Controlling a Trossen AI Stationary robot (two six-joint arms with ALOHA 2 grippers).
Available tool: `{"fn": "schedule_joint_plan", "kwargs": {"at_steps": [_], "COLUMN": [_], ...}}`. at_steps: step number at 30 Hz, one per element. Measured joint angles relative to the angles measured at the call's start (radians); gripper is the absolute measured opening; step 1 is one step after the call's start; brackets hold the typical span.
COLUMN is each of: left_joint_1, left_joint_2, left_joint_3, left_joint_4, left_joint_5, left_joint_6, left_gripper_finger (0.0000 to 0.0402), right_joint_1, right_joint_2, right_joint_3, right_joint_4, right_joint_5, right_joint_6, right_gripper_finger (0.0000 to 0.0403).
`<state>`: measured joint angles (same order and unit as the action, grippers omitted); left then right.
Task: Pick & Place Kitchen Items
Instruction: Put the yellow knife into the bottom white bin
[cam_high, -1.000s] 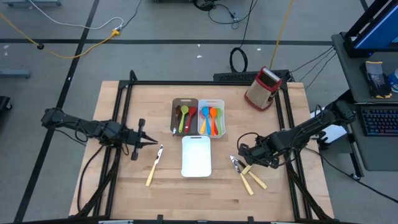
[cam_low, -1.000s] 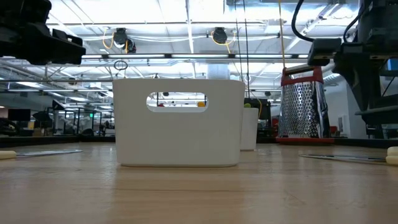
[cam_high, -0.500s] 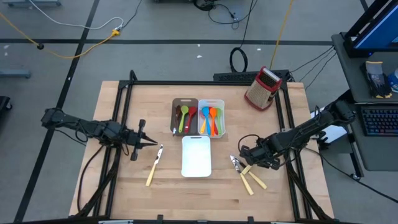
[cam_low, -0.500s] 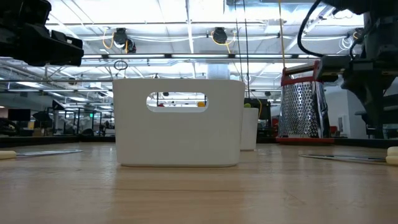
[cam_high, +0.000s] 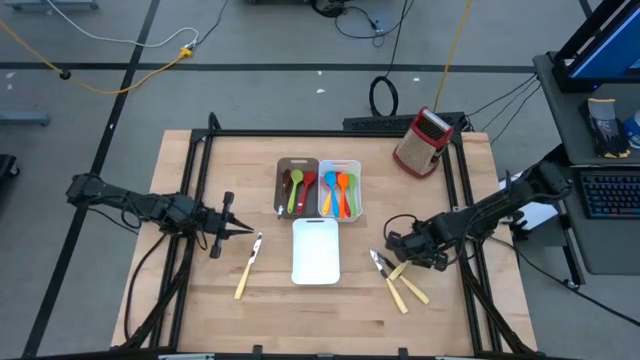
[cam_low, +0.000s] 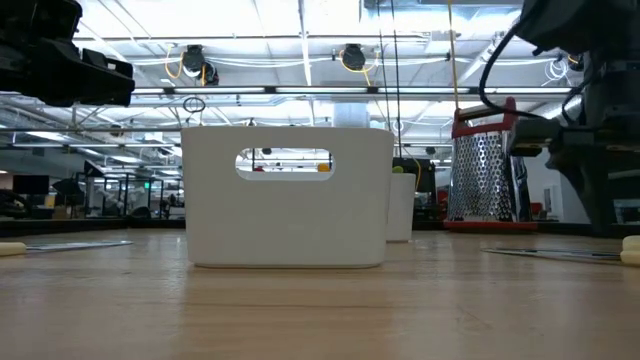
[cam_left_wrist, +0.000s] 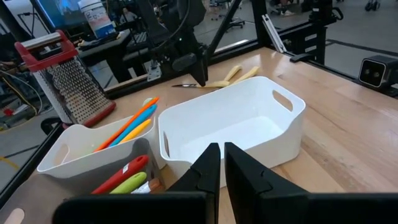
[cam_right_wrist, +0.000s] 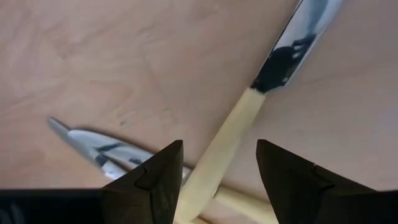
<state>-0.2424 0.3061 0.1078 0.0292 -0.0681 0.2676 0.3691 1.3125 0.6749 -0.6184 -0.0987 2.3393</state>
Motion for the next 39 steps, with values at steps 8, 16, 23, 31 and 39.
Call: {"fn": "schedule_joint_plan", "kwargs": {"at_steps": [8,16,23,31,39], "left_joint_1": [0.000,0.000,0.000,0.000,0.000], "left_joint_2": [0.000,0.000,0.000,0.000,0.000], "left_joint_3": [0.000,0.000,0.000,0.000,0.000], "left_joint_4": [0.000,0.000,0.000,0.000,0.000], "left_joint_5": [0.000,-0.002,-0.009,-0.011,-0.011], "left_joint_6": [-0.007,-0.006,-0.006,-0.006,-0.006], "left_gripper_finger": [0.0028,0.0028,0.0028,0.0028,0.0028], "right_joint_1": [-0.003,-0.003,-0.022,-0.041,-0.041], "right_joint_2": [0.000,-0.004,-0.003,-0.003,-0.011], "right_joint_3": [-0.057,-0.107,-0.139,-0.141,-0.142], "right_joint_4": [0.087,0.137,0.125,0.121,0.175], "right_joint_5": [-0.007,-0.008,-0.018,0.015,0.042], "right_joint_6": [-0.002,-0.002,-0.006,-0.014,-0.022], "right_gripper_finger": [0.0199,0.0189,0.0119,0.0039,0.0040]}}
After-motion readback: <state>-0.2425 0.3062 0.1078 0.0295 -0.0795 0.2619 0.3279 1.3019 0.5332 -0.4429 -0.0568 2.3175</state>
